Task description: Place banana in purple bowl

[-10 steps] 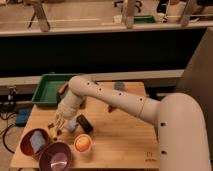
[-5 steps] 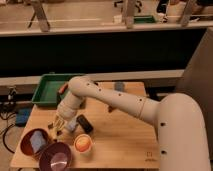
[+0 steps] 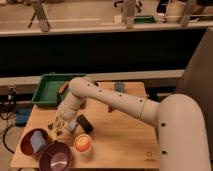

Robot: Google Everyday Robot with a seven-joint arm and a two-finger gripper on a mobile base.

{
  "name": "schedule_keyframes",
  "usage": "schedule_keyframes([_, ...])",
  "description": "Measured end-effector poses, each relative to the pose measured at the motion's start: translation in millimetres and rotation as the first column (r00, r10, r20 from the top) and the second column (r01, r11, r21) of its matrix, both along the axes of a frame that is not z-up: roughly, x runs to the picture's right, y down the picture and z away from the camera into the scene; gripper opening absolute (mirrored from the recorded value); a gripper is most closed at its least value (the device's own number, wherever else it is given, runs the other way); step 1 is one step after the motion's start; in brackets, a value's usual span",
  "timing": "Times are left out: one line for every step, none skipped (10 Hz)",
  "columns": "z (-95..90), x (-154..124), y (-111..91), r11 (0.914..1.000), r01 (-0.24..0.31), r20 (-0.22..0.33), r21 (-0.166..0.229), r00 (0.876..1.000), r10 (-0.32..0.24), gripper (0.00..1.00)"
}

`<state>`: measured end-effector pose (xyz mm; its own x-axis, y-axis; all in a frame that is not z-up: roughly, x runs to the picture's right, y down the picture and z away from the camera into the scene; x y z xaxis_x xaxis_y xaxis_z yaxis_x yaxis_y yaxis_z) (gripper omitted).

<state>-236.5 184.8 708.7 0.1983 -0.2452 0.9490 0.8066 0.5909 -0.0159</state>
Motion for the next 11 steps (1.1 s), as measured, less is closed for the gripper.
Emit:
schedule_keyframes([-0.8,-0.2,1.0,1.0,0.001,0.004,0.001,1.0,-0.001,0.01])
schedule_keyframes([-0.6,-0.4,1.7,1.0,0.003,0.012,0.004,1.0,-0.003,0.01])
schedule_keyframes([-0.3,-0.4,2.4,1.0,0.005,0.016,0.005,1.0,-0.005,0.01])
schedule_keyframes([0.0,-0.2,2.8,1.0,0.006,0.019,0.006,1.0,-0.006,0.01])
schedule_keyframes([0.8,0.4,4.1,1.0,0.003,0.02,0.003,1.0,-0.003,0.01])
schedule_keyframes([0.5,0.9,5.2,1.0,0.0,0.022,0.003,1.0,-0.001,0.01])
schedule_keyframes([0.2,1.6,6.7,1.0,-0.001,0.025,0.003,1.0,0.001,0.03])
schedule_keyframes([0.2,2.5,7.6,1.0,-0.002,0.028,0.003,1.0,0.002,0.1])
schedule_keyframes([0.2,2.5,8.5,1.0,-0.003,0.031,0.002,1.0,0.002,0.12])
schedule_keyframes([0.6,2.7,10.5,1.0,-0.003,0.033,0.001,0.999,0.003,0.13])
schedule_keyframes([0.5,3.1,11.2,1.0,-0.005,0.035,0.001,0.999,0.005,0.19])
